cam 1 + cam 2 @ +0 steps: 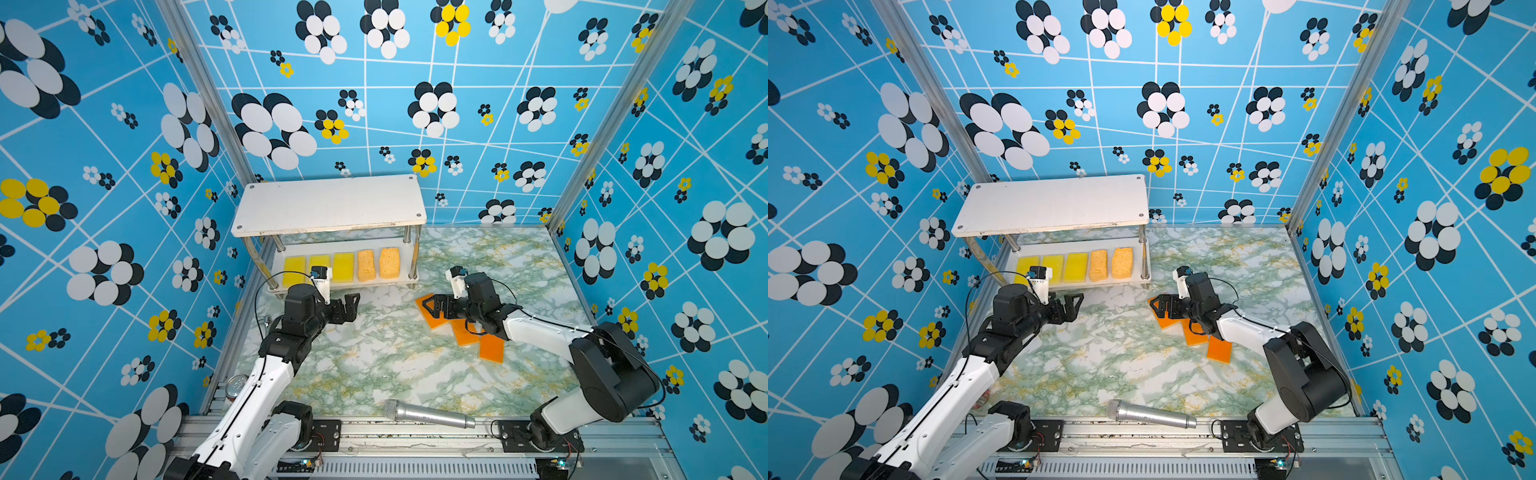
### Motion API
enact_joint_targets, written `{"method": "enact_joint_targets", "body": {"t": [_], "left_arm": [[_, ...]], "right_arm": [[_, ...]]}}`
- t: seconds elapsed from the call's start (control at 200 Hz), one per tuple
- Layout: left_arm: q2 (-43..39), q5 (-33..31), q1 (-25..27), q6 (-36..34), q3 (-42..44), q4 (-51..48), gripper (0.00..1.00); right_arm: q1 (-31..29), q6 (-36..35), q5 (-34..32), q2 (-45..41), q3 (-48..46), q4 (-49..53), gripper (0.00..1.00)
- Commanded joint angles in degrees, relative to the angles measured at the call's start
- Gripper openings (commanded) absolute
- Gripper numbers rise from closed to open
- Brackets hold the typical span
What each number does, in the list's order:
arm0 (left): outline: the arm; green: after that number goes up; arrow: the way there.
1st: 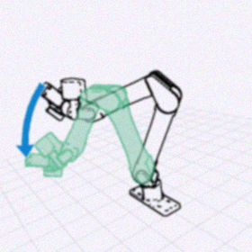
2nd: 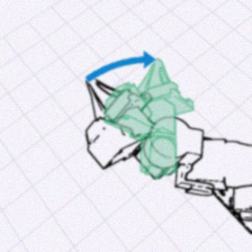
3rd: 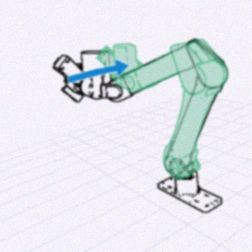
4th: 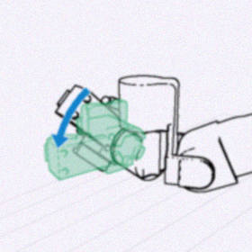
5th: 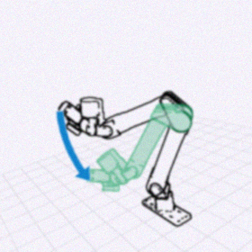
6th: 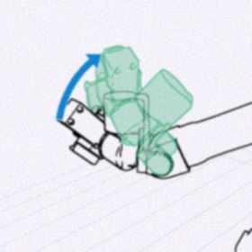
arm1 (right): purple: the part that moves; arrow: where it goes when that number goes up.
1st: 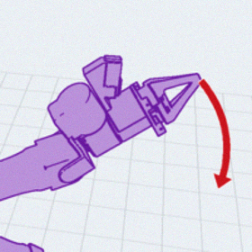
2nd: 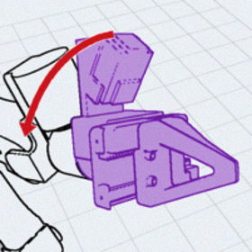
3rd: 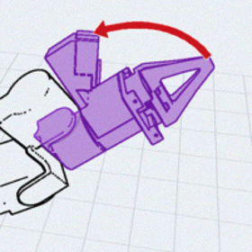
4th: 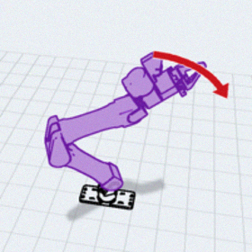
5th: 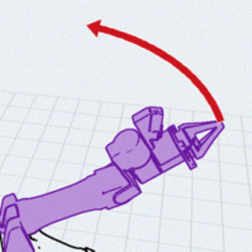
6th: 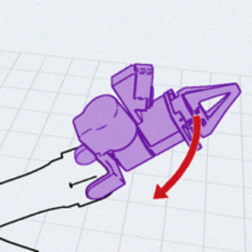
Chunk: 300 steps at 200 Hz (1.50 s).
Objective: Place and organize the cleaning sponges onto the shelf
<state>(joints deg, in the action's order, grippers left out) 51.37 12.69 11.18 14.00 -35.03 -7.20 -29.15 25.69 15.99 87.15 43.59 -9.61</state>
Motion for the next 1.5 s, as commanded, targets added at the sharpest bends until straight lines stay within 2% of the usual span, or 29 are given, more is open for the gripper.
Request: {"method": "enact_joint_targets", "body": {"t": [0.0,0.15,0.46,0.745,0.9,1.115,1.27,1.495], "left_arm": [[0.57,0.94,0.49,0.49,0.68,1.38,0.99],[0.92,1.02,0.68,0.68,0.75,1.81,0.99],[2.32,1.29,2.00,2.08,1.31,4.15,0.99],[2.42,0.94,2.97,2.11,1.20,3.59,0.99],[1.99,0.25,2.95,1.60,1.06,2.24,0.99],[1.79,-0.10,3.01,1.27,1.12,1.92,0.99],[2.56,-0.08,3.06,1.29,1.02,2.29,0.99],[3.47,-1.58,3.15,2.08,1.27,2.81,0.99]], "right_arm": [[-0.39,-2.67,-3.86,-3.12,-0.28,8.97,0.99],[-0.42,-2.75,-6.70,-5.57,-1.45,13.58,0.99],[-0.71,-1.82,-6.77,-9.30,-4.65,12.43,0.99],[-2.94,-4.75,-8.35,-0.35,4.40,14.40,0.99],[-3.83,-3.96,-11.60,5.64,8.56,15.05,0.99],[-4.86,-3.98,-11.59,10.47,11.49,16.06,0.99],[-5.83,-4.34,-8.60,11.33,12.12,14.69,0.99],[-5.92,-4.15,0.39,10.67,10.31,9.31,0.99]]}}
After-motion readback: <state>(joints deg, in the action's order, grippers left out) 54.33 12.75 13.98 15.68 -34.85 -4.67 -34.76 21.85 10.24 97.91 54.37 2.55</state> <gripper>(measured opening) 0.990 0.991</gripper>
